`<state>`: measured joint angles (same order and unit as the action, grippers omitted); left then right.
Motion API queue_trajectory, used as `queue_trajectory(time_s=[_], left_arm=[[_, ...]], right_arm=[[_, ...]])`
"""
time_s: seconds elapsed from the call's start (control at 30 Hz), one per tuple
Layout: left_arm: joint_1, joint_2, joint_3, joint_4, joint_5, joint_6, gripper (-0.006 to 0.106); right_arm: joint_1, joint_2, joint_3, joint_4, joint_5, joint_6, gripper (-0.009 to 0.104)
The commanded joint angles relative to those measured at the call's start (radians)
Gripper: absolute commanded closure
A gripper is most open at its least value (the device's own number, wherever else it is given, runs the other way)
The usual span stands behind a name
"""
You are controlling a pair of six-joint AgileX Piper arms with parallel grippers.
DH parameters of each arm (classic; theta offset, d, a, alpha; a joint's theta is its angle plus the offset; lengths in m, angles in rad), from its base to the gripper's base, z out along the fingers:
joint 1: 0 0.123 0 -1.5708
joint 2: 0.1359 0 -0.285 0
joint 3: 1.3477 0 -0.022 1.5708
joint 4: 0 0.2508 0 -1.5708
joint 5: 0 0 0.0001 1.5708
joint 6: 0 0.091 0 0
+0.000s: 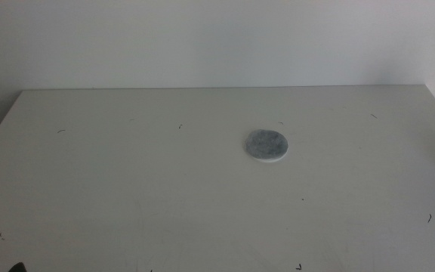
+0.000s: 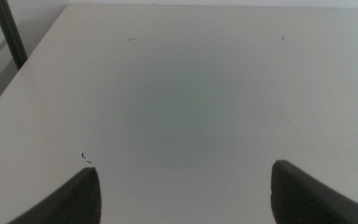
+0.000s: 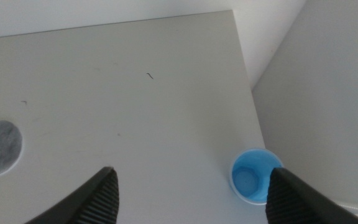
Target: Place an empty cup on a cup mat.
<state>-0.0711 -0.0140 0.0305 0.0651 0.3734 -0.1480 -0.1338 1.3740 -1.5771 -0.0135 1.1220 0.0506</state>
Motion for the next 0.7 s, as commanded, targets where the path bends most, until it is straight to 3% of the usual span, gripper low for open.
queue_trajectory(time_s=[0.0, 0.37, 0.67], left_arm=[[0.001, -0.009, -0.006, 0.0, -0.068, -0.011, -0.005], [0.001, -0.009, -0.006, 0.0, -0.068, -0.011, -0.005], [0.001, -0.009, -0.006, 0.0, -0.068, -0.011, -0.005]], right_arm=[[-0.059, -0.01, -0.037, 0.013, -0.04, -0.005, 0.036], [-0.274, 0.062, -0.037, 0.013, -0.008, -0.016, 0.036], [-0.356, 0.135, 0.004, 0.013, 0.036, 0.0, 0.036]])
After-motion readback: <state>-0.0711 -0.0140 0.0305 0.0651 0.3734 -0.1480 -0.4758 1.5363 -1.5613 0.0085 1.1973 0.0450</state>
